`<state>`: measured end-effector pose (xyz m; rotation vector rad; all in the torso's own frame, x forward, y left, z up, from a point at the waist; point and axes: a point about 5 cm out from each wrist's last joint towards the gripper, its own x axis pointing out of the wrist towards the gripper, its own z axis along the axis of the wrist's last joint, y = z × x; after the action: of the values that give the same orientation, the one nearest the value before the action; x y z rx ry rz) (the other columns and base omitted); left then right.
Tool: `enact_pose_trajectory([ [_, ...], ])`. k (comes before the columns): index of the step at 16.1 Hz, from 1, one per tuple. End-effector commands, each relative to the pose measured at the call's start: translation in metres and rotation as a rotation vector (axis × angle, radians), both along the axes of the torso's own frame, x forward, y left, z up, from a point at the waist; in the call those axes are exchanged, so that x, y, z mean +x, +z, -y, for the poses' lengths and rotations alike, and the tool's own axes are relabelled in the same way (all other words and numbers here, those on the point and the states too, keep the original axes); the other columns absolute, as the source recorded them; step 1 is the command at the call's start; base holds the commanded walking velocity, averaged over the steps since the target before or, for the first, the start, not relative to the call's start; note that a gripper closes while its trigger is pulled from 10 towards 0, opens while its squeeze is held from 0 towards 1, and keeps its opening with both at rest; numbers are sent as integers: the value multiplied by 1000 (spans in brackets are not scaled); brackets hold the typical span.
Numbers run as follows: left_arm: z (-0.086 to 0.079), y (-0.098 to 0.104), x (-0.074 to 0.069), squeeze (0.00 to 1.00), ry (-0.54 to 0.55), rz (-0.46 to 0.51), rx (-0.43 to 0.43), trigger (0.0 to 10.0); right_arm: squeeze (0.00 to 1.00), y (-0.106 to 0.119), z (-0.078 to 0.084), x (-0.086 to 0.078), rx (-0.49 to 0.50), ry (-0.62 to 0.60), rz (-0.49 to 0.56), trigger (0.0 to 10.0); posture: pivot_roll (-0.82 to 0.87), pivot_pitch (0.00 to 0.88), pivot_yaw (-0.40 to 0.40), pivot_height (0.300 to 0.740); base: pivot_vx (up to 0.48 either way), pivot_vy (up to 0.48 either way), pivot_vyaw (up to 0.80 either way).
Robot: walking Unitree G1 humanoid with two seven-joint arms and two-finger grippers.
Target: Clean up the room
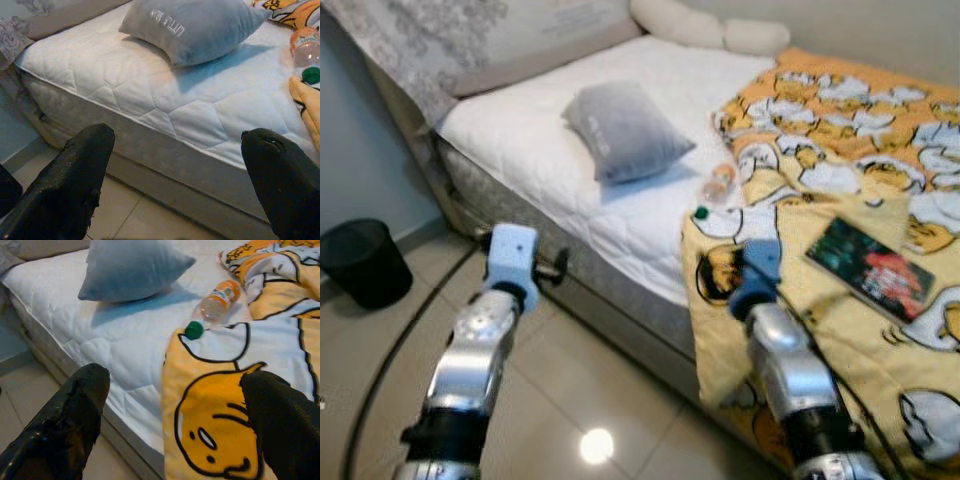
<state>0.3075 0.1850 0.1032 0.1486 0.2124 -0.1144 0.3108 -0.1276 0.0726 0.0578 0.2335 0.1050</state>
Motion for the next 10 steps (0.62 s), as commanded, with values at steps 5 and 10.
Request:
enact_pose_trajectory([
  [5, 8, 1, 2, 0, -26, 10, -1, 10000, 1000, 1, 10, 1, -22, -34, 7, 10000, -60, 0, 35, 740, 355, 0, 0],
  [10, 7, 1, 2, 0, -28, 8, -1, 10000, 1000, 1, 9, 2, -28, -33, 9, 10000, -59, 0, 35, 740, 355, 0, 0],
])
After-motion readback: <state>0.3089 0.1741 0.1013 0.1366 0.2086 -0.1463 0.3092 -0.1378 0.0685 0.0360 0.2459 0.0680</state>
